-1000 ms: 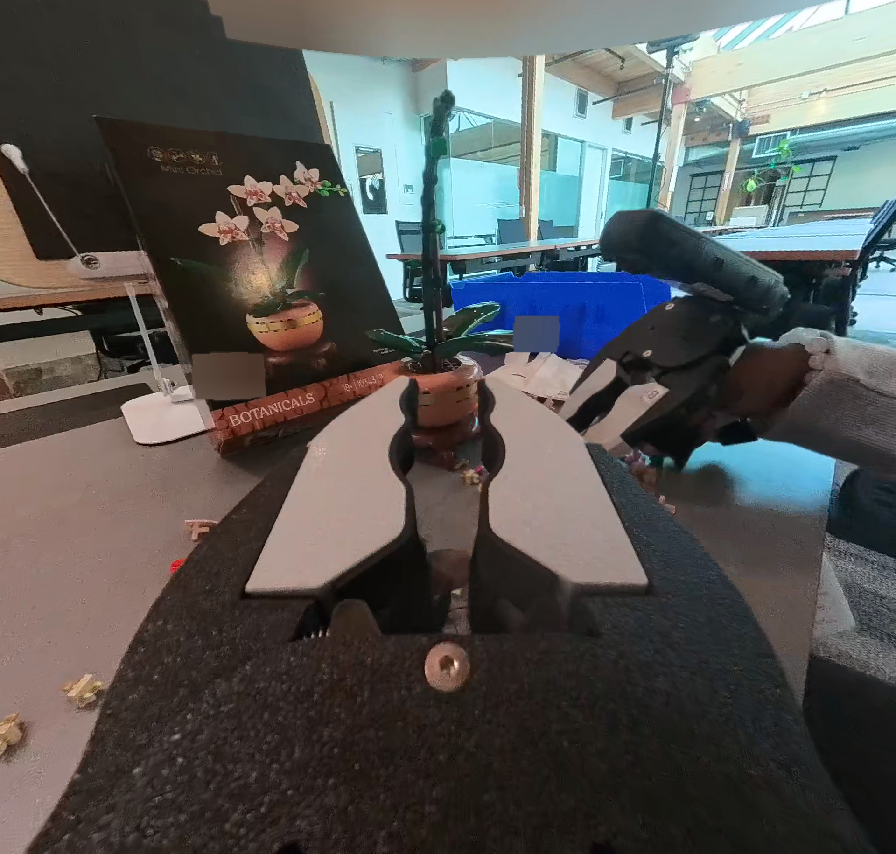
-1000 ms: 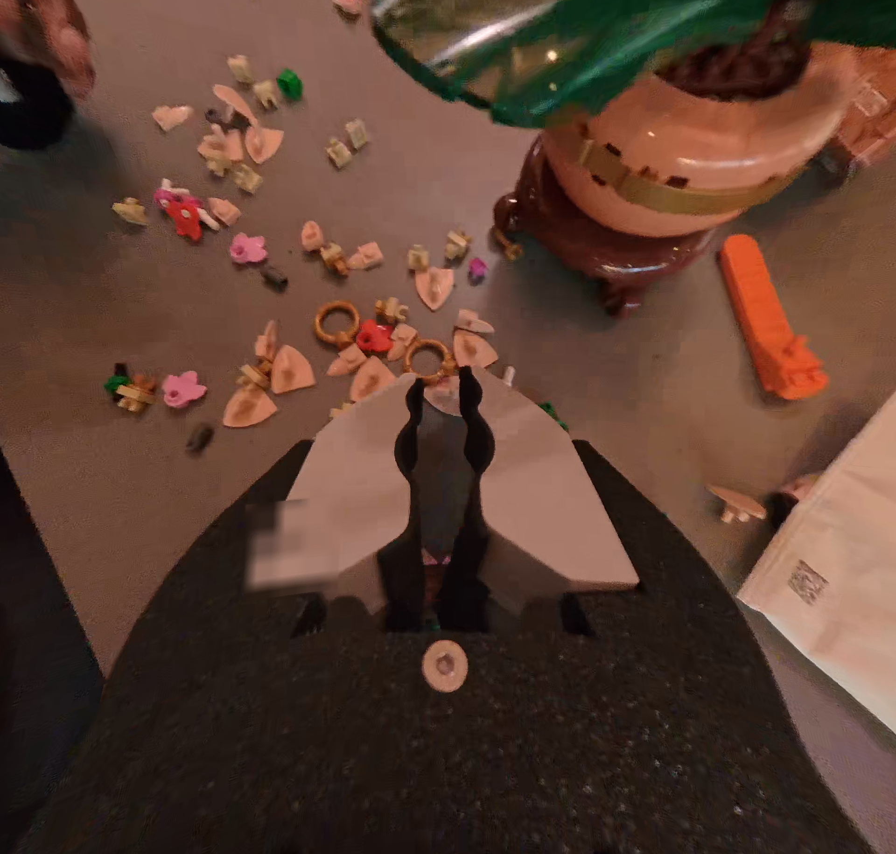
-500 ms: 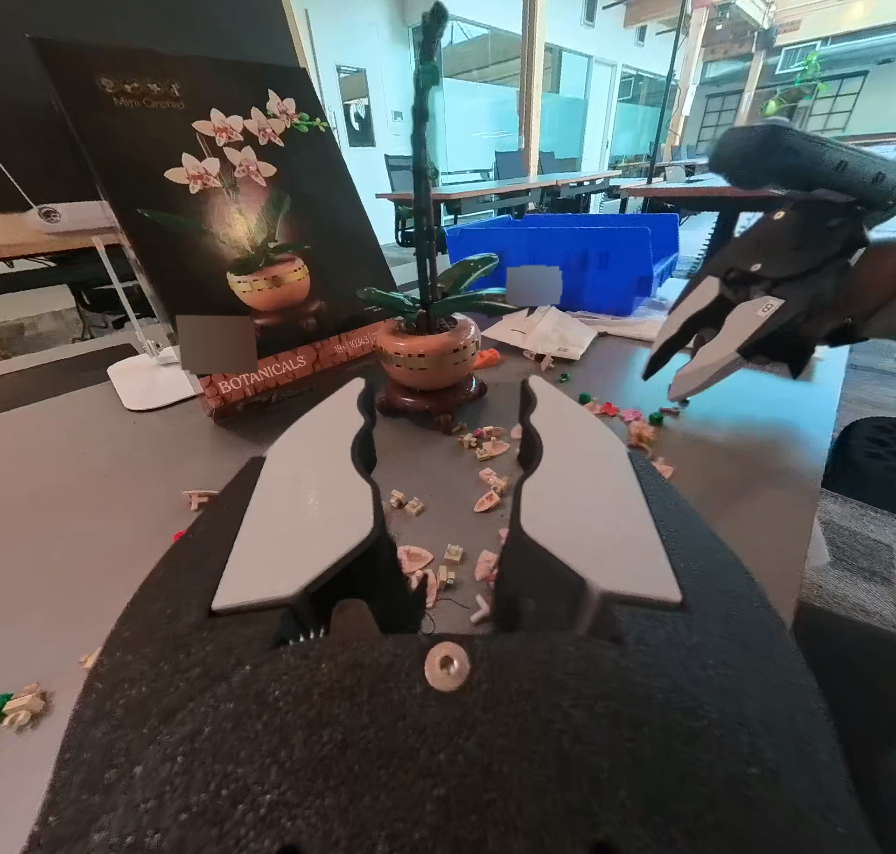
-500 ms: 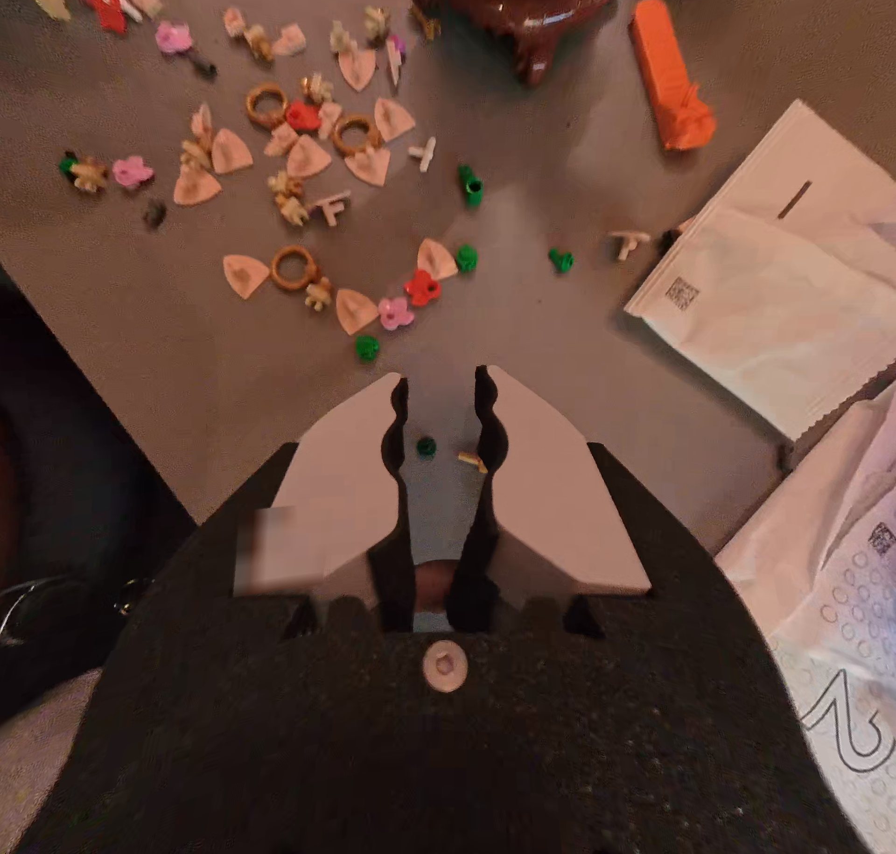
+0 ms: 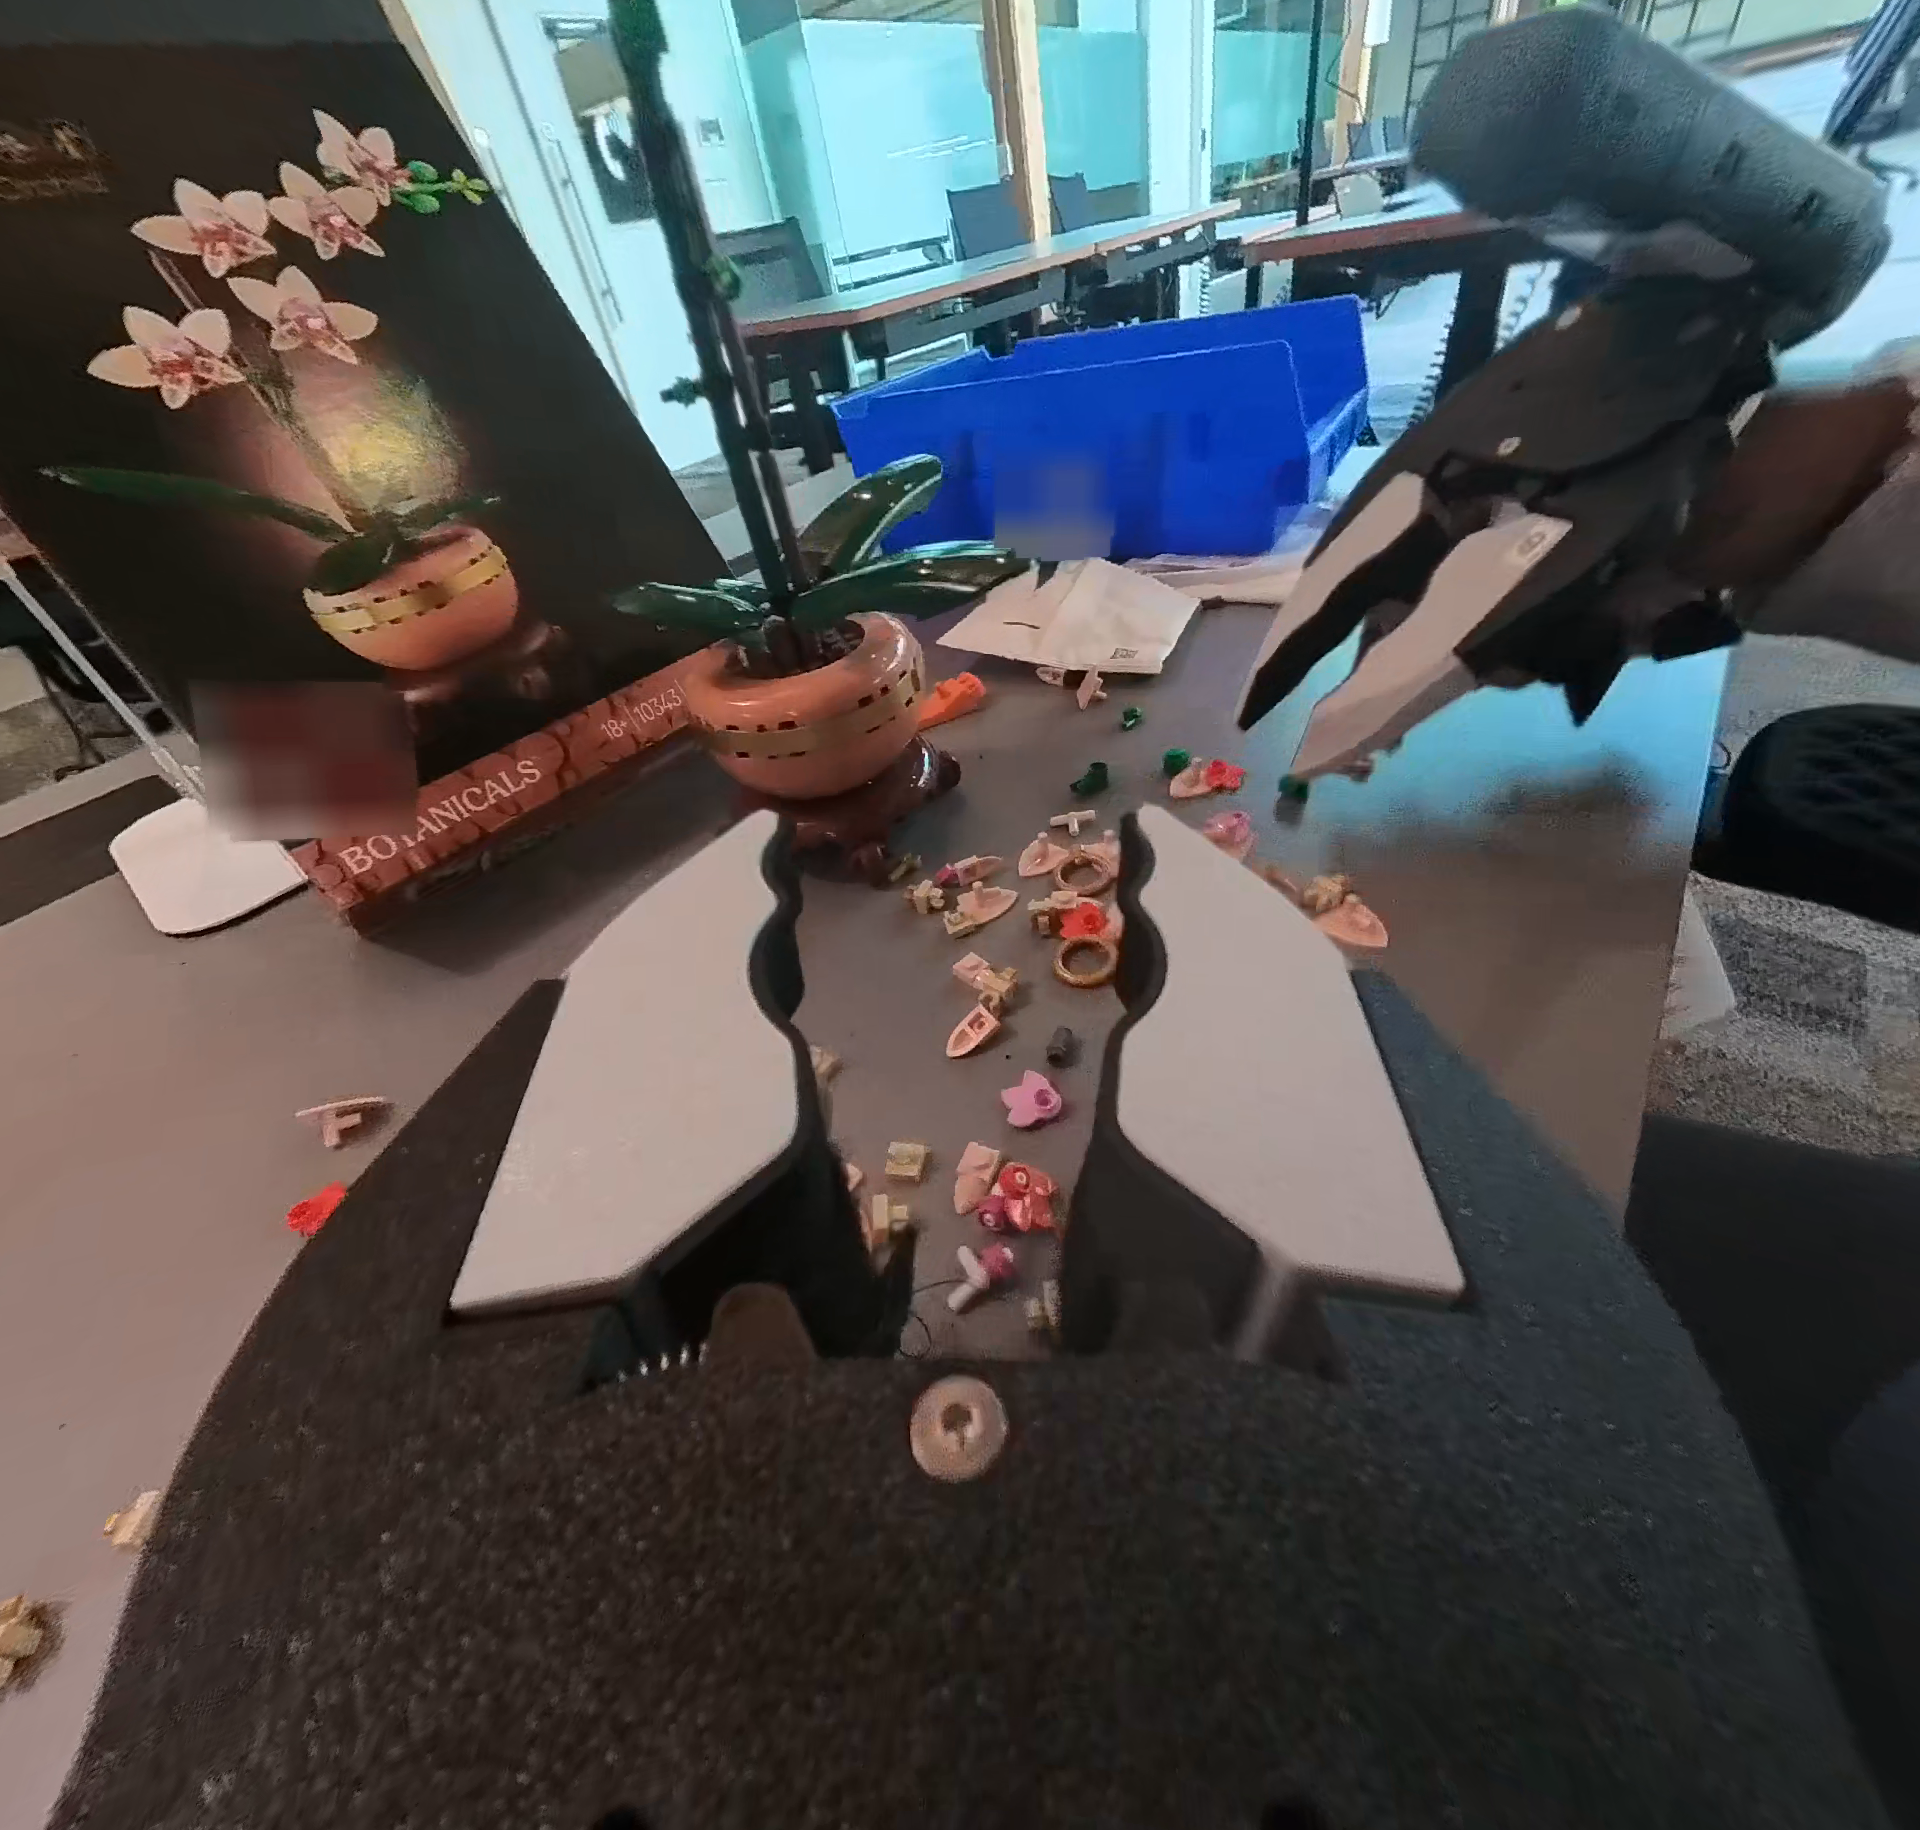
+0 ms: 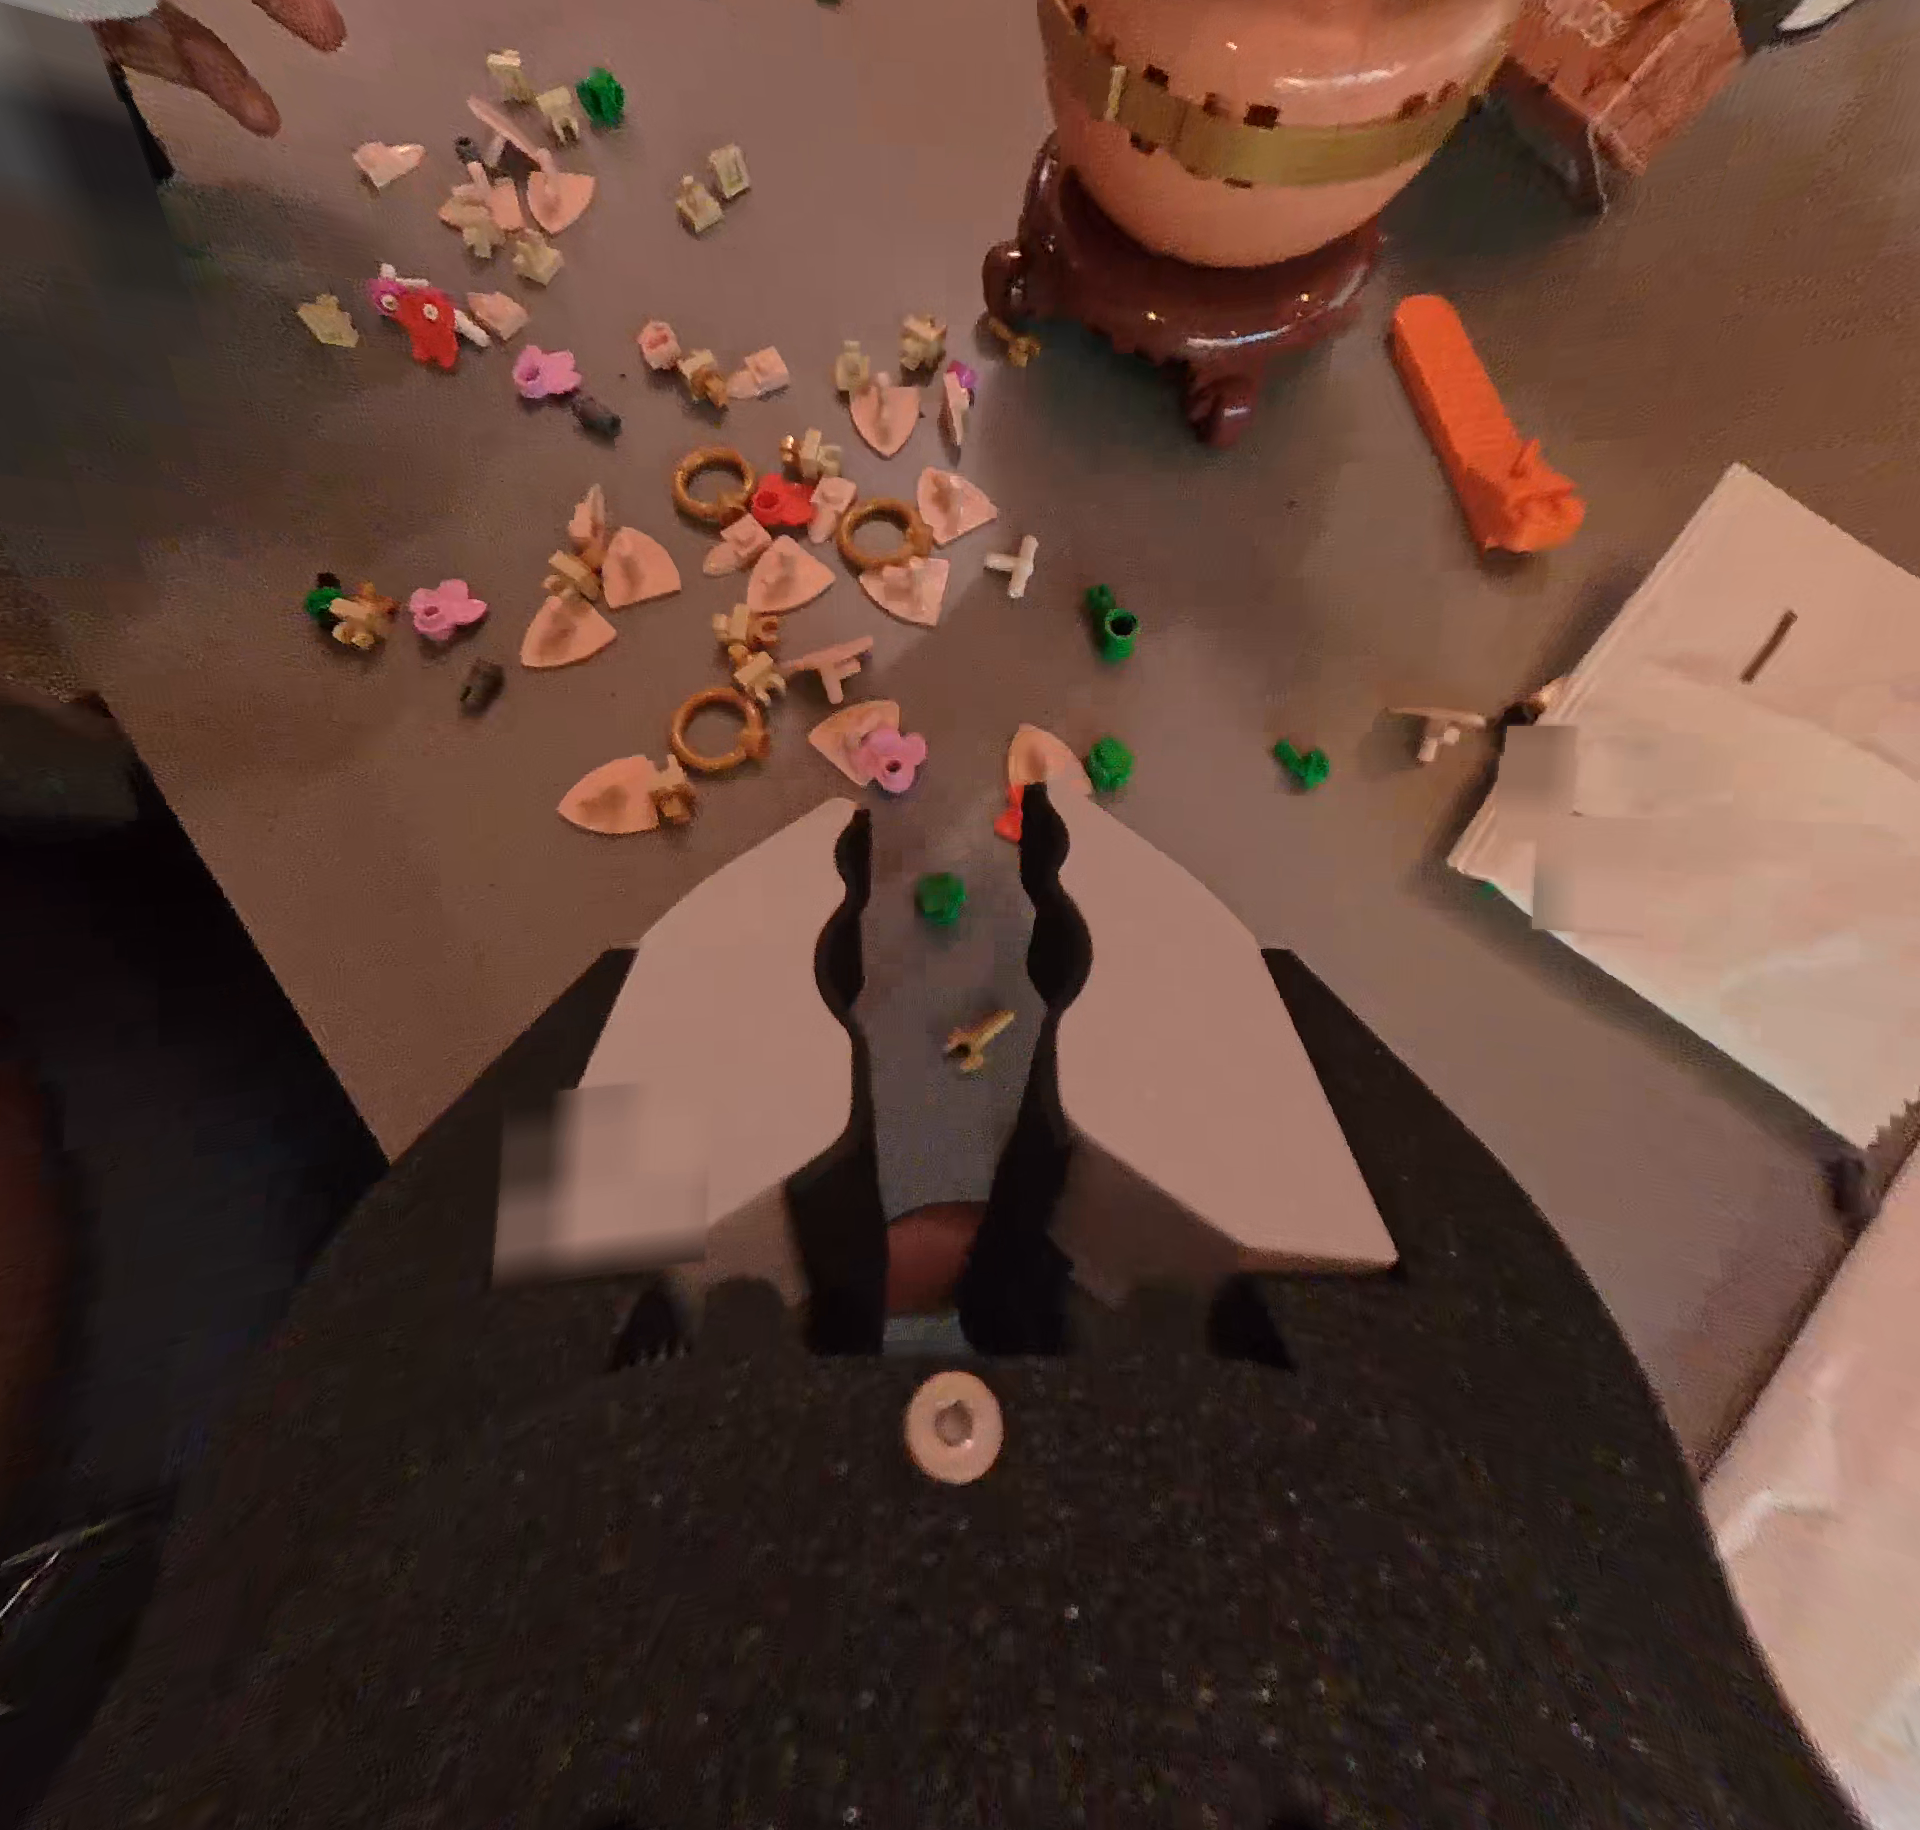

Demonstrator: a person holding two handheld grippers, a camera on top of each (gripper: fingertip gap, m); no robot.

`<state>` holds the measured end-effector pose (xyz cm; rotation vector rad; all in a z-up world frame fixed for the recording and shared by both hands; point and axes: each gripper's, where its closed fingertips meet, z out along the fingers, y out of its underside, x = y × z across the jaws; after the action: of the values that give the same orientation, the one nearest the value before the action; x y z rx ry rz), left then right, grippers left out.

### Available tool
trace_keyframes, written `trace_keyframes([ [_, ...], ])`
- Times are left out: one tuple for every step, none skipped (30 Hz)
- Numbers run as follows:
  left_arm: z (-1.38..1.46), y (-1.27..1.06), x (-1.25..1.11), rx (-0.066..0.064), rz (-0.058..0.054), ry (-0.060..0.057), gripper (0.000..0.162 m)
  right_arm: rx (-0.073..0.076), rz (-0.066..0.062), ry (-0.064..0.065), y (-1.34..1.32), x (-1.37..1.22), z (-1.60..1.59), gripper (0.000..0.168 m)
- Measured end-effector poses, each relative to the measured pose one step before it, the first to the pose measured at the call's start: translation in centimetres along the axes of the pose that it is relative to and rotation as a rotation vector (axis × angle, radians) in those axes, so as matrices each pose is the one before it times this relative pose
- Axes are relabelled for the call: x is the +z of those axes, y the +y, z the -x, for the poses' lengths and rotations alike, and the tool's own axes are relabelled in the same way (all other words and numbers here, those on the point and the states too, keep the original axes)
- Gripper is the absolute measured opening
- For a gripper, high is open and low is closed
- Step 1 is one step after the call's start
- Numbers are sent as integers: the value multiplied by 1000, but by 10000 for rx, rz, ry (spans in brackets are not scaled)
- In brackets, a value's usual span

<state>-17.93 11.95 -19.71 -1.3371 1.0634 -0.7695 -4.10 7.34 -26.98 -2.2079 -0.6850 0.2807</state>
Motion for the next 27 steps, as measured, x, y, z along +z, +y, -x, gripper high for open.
trace_keyframes([
  [-169,268,82,82,188,88,57,242,39,73,389,-578,-352,27],
  [-107,263,85,79,197,38,56,138,188,48,624,-529,-277,27],
  [-75,217,36,111,178,20,54,50,347,88,859,-450,-320,27],
  [-120,165,30,138,154,28,54,17,405,166,935,-377,-422,27],
  [-143,144,7,141,138,42,53,25,329,131,833,-291,-356,27],
  [-202,134,27,130,134,94,52,28,256,-52,680,-168,-62,27],
  [-376,99,17,114,123,219,50,80,142,-69,419,-49,17,27],
  [-683,43,23,84,111,421,45,161,-14,-124,95,58,115,26],
  [-1028,-14,25,27,100,640,41,177,-62,-187,-135,195,243,26],
  [-1367,-62,51,-16,112,828,39,99,-124,-176,-340,308,322,25],
  [-1590,-21,116,-22,165,937,37,-33,-194,-29,-530,464,264,25],
  [-1616,51,248,-19,236,896,35,-31,-249,-44,-715,623,430,25],
  [-1438,174,412,0,323,748,34,-22,-249,-219,-819,762,816,26],
  [-1106,306,593,27,421,524,32,-215,-171,-312,-748,791,1044,26],
  [-653,415,707,15,478,254,31,-386,-129,-164,-555,509,802,28],
  [-266,503,789,-30,493,38,29,-381,-171,158,-445,50,160,29],
  [-122,605,769,-57,513,-41,27,-250,-98,229,-163,-350,-244,29],
  [-71,814,681,7,606,-52,26,-50,27,126,200,-645,-386,29],
  [51,874,491,83,650,-130,27,143,84,115,451,-892,-562,28],
  [118,87,141,-15,121,-130,25,227,90,146,613,-919,-684,25],
  [186,-204,-100,-109,-139,-99,24,208,122,154,773,-958,-731,22],
  [478,278,-91,-156,118,-207,22,171,183,150,898,-938,-704,19],
  [813,394,-114,-266,139,-365,22,167,227,150,971,-807,-656,16],
  [1069,391,-183,-328,124,-471,21,175,246,138,1017,-702,-605,12],
  [1180,385,-256,-259,88,-516,20,154,195,113,772,-300,-440,11],
  [1211,388,-301,-101,68,-538,19,166,123,110,554,-21,-342,11],
  [1241,357,-355,16,37,-574,17,168,123,29,390,264,-110,11],
])
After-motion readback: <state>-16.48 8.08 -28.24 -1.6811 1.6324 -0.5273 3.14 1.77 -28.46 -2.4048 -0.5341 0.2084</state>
